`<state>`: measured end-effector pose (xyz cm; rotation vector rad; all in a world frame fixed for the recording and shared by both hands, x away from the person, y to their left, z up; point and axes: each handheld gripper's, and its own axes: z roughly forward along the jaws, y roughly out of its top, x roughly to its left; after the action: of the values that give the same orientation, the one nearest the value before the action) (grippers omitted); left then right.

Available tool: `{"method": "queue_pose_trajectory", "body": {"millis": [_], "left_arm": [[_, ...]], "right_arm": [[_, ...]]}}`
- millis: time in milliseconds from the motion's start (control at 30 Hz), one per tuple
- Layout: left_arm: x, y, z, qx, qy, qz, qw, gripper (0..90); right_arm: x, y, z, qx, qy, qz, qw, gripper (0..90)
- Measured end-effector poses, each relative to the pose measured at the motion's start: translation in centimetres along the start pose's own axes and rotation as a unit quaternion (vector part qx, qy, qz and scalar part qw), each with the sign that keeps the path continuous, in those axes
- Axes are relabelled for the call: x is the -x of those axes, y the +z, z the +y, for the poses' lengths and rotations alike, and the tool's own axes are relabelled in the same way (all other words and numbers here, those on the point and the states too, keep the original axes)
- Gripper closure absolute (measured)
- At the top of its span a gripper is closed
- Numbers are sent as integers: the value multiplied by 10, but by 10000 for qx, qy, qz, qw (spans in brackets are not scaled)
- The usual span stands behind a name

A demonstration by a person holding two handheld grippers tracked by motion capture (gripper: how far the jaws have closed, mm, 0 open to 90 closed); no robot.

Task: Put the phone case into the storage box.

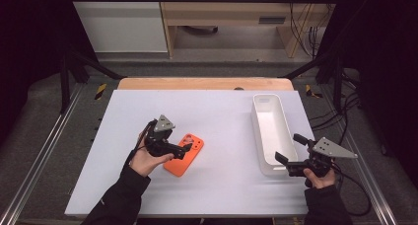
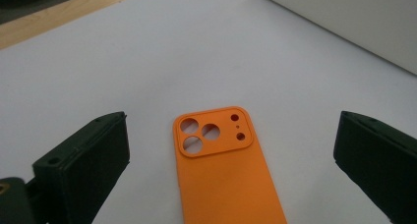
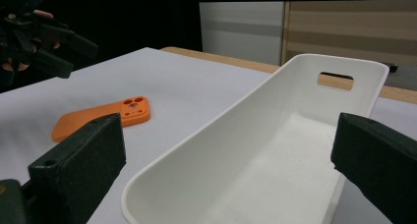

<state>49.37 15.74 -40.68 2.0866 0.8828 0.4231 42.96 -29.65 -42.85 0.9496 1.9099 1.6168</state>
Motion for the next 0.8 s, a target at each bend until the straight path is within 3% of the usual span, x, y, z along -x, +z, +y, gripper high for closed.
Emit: {"method": "queue_pose_trajectory", "body": {"millis": [800], "left_arm": [[-1, 33, -18, -576, -89, 13, 9983, 0]], "right_arm": [[0, 0, 0, -23, -35, 12, 10000, 5]]}}
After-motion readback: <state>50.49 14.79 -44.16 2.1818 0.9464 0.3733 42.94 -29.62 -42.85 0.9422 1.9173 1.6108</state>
